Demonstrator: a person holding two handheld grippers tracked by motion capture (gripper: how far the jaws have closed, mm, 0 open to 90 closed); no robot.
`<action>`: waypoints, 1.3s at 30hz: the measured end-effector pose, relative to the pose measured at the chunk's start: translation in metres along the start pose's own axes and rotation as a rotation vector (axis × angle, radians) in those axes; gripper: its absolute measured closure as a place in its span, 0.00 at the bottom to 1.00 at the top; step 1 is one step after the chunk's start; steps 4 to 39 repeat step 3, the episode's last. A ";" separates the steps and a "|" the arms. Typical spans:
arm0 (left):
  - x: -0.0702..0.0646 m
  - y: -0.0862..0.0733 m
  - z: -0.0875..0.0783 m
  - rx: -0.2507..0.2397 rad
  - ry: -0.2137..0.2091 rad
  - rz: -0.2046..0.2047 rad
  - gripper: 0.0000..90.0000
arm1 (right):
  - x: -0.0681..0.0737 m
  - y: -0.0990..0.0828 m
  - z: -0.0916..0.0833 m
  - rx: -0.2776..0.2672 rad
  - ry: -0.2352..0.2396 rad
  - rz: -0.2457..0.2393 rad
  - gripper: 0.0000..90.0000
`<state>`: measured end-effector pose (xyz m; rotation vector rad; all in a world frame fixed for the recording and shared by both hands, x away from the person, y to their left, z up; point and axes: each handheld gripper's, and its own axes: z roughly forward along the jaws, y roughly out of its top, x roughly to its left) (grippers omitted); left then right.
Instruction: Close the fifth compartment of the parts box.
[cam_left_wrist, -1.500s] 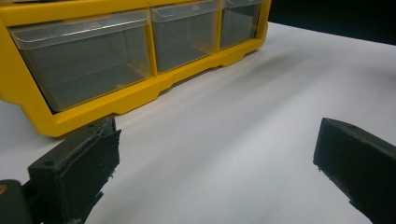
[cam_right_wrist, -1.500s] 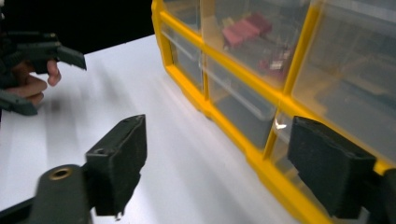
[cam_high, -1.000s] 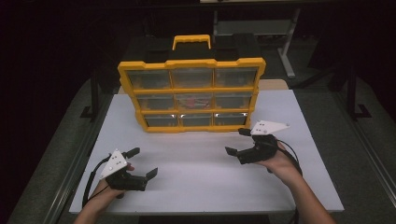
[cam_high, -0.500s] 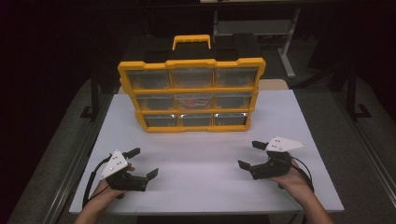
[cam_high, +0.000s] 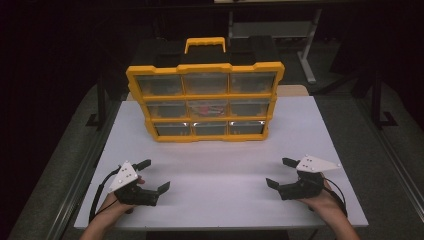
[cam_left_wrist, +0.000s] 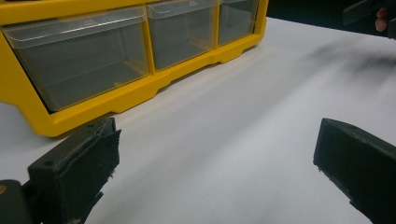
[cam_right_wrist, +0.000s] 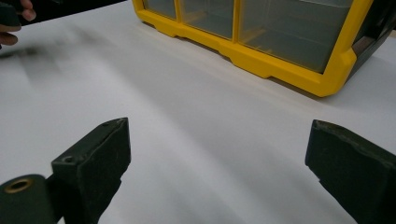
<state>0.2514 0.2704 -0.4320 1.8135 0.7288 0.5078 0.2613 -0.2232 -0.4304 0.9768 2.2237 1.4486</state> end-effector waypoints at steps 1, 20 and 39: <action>0.000 0.000 0.001 0.004 0.004 0.006 0.00 | 0.000 0.000 0.000 0.000 0.001 -0.001 0.07; 0.000 0.000 0.001 0.019 0.009 0.014 0.00 | -0.001 -0.001 0.000 0.010 0.003 -0.005 0.06; 0.000 0.000 0.001 0.019 0.009 0.014 0.00 | -0.001 -0.001 0.000 0.010 0.003 -0.005 0.06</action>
